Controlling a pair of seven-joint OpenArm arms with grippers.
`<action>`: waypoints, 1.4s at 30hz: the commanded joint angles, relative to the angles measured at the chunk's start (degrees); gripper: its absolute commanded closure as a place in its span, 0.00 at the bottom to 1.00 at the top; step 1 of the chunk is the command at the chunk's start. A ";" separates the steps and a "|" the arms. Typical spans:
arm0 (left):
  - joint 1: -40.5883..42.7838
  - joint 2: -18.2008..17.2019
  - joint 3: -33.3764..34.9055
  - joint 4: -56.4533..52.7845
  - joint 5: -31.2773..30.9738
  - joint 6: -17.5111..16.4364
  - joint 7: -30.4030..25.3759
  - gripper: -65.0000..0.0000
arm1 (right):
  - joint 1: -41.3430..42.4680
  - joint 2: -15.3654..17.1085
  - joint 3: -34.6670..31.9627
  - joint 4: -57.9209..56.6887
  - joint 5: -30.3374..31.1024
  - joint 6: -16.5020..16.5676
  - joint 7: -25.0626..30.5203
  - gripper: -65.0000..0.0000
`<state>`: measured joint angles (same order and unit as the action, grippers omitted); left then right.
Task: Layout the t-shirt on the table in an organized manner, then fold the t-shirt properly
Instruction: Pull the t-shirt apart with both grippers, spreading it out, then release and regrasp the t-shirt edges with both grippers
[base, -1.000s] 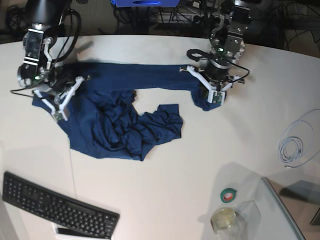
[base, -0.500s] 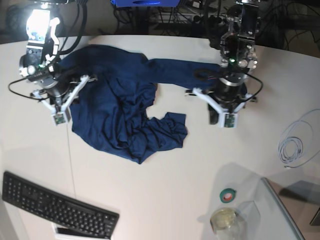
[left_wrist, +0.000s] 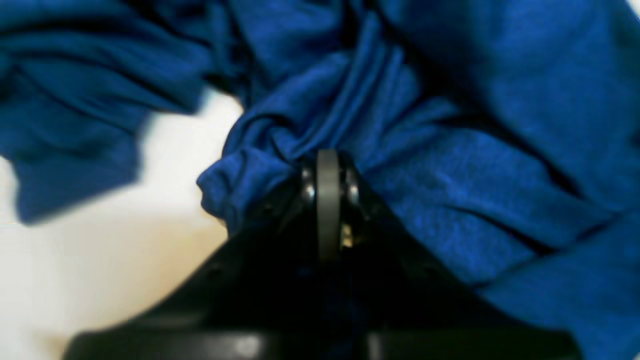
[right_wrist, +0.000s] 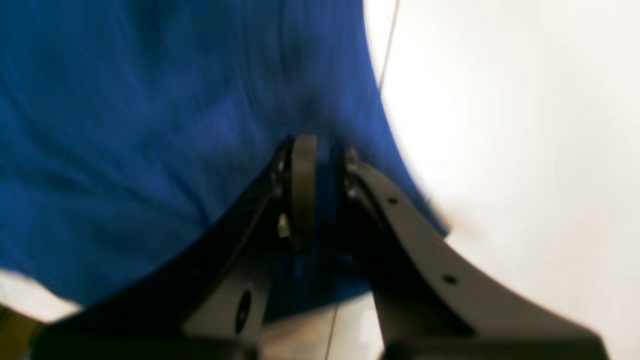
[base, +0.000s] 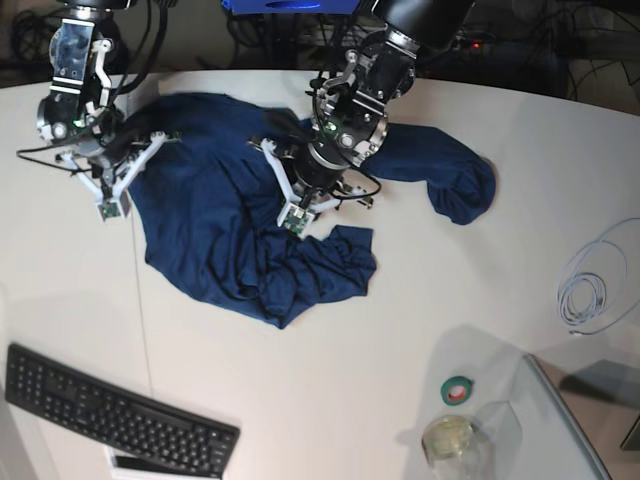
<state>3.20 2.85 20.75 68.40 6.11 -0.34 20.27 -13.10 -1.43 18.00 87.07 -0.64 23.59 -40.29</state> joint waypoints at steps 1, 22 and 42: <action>0.36 -0.79 -2.42 -0.05 2.55 1.79 2.19 1.00 | 0.58 0.16 -0.02 0.27 0.42 0.19 1.04 0.91; 4.93 -0.87 -32.05 11.29 6.42 1.79 -1.94 1.00 | 17.89 -0.46 -5.47 -7.73 0.69 0.01 5.70 0.79; 18.03 -3.42 -43.65 33.44 -2.28 1.35 9.66 1.00 | -5.93 -0.02 -5.47 7.31 16.07 7.66 -2.12 0.35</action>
<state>21.28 -0.30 -22.92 100.68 3.38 1.08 31.07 -19.16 -1.74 12.49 93.45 14.72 30.65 -43.48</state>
